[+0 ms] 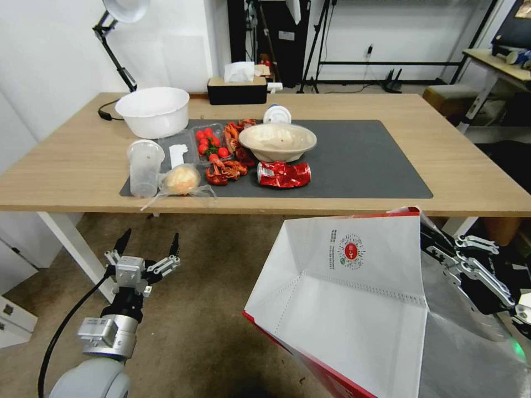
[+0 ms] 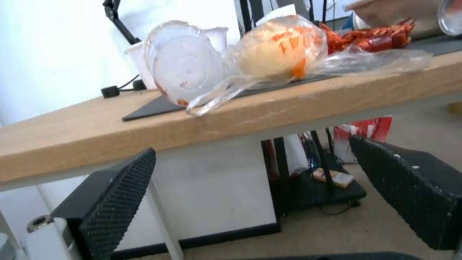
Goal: Pick up the food delivery bag from the floor and place it on the table.
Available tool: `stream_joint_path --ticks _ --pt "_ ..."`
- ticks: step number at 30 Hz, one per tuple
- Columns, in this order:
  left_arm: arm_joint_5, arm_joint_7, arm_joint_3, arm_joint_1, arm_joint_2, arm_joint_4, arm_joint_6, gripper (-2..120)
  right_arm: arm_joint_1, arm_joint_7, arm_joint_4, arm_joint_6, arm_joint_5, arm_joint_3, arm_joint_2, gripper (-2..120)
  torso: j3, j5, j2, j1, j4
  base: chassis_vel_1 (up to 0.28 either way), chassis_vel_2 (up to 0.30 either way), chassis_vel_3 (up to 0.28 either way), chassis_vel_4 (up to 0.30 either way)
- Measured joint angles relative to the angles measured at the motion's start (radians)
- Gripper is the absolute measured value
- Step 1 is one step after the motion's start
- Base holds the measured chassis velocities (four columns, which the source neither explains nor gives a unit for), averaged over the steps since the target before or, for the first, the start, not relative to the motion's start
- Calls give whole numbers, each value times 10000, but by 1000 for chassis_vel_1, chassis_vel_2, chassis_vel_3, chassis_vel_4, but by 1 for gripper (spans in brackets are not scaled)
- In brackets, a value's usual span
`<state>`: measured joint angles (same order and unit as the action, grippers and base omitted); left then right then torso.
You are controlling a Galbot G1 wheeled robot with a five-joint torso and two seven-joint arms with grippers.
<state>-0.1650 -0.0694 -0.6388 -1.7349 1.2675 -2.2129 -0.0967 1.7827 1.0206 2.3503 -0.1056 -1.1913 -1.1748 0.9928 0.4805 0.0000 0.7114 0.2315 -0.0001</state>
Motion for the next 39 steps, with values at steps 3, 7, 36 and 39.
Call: stream_joint_path --ticks 3,7,36,39 --pt "0 4 1 -3 2 -2 -6 100 5 11 8 3 18 40 41 0 57 1 100 43 0 0 0 0 0" --pt "4 7 4 -20 13 -4 -18 100 0 18 28 11 53 118 113 0 163 1 286 121 -1 0 0 0 0" --pt "58 -13 46 -73 74 -58 -83 100 -1 18 101 50 103 181 236 0 886 0 1538 651 1 0 0 0 0" --pt "55 -26 49 -68 65 -58 -108 100 -2 16 120 50 156 209 258 0 1000 1 1734 732 0 0 0 0 0"
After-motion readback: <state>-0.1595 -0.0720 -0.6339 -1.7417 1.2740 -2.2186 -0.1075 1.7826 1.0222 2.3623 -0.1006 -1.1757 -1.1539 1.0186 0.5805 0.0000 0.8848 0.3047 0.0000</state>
